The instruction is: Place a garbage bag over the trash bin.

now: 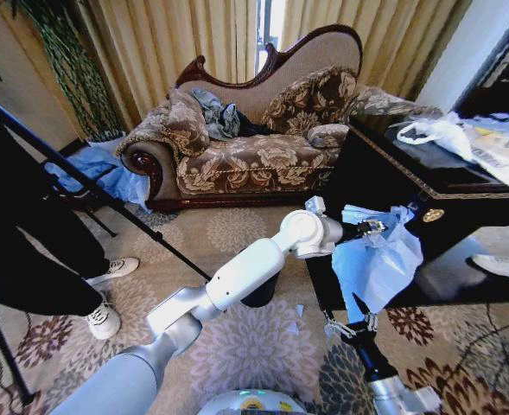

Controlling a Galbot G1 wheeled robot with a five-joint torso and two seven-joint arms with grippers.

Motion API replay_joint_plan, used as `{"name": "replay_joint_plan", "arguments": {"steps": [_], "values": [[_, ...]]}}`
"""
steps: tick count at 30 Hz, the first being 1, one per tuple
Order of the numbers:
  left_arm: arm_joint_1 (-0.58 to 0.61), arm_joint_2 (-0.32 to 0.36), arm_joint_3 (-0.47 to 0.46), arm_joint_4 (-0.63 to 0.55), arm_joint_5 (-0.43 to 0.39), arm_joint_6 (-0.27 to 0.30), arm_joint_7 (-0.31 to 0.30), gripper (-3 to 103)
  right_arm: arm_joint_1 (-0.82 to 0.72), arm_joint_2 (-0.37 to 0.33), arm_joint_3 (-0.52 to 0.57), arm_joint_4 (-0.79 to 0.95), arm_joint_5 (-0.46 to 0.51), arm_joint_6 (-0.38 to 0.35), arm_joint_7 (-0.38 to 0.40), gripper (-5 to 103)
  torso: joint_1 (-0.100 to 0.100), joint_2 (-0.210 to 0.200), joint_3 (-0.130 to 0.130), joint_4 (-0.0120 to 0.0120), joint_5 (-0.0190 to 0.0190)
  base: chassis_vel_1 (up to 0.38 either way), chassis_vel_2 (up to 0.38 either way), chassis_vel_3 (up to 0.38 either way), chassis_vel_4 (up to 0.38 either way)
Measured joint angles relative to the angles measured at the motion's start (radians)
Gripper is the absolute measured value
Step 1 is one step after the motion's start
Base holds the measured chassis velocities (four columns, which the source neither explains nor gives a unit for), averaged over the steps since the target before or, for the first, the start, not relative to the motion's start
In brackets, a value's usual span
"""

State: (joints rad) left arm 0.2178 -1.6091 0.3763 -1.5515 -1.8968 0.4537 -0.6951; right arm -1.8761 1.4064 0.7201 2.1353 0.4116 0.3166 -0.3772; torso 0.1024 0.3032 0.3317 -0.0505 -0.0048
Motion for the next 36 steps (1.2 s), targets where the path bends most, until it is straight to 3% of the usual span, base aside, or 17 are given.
{"name": "replay_joint_plan", "arguments": {"steps": [1, 3, 7, 10, 14, 28, 36], "values": [[0.001, -0.001, 0.000, 0.005, 0.002, 0.000, 0.000, 49, 0.000, 0.000, 0.001, 0.000, 0.000, 0.000, 0.000, 100, 0.000, 0.000, 0.000, 0.0000, 0.0000, 0.000, 0.000, 0.000, 0.000], [0.003, -0.002, 0.000, 0.017, 0.002, 0.000, 0.000, 39, -0.001, 0.000, 0.005, 0.000, 0.003, 0.000, 0.000, 100, 0.000, 0.000, 0.000, 0.0002, -0.0001, 0.000, 0.000, 0.000, 0.000], [0.006, -0.002, -0.001, 0.025, 0.001, -0.001, 0.000, 28, -0.003, 0.000, 0.008, 0.001, 0.005, 0.000, 0.000, 100, 0.000, 0.000, 0.000, 0.0001, -0.0001, 0.000, 0.000, 0.000, 0.000], [0.013, -0.001, -0.003, 0.035, 0.006, -0.007, 0.004, 12, -0.006, 0.002, 0.011, 0.001, 0.006, 0.003, 0.000, 100, 0.000, 0.000, 0.000, 0.0001, -0.0001, 0.000, 0.000, 0.000, 0.000], [0.021, -0.001, -0.005, 0.040, 0.010, -0.012, 0.005, 1, -0.008, 0.005, 0.012, 0.002, 0.006, 0.005, 0.000, 100, 0.000, 0.000, 0.000, 0.0001, -0.0001, 0.000, 0.000, 0.000, 0.000], [0.100, 0.052, -0.042, 0.014, 0.009, -0.018, -0.051, 0, -0.011, 0.000, 0.025, 0.009, 0.016, 0.009, 0.000, 100, 0.000, 0.000, 0.000, 0.0000, -0.0002, 0.000, 0.000, 0.000, 0.000], [0.183, 0.177, -0.116, -0.080, -0.019, -0.019, -0.093, 0, -0.007, -0.012, 0.027, 0.016, 0.018, 0.000, 0.005, 100, 0.000, 0.000, 0.000, 0.0000, -0.0003, 0.000, 0.000, 0.000, 0.000]]}}
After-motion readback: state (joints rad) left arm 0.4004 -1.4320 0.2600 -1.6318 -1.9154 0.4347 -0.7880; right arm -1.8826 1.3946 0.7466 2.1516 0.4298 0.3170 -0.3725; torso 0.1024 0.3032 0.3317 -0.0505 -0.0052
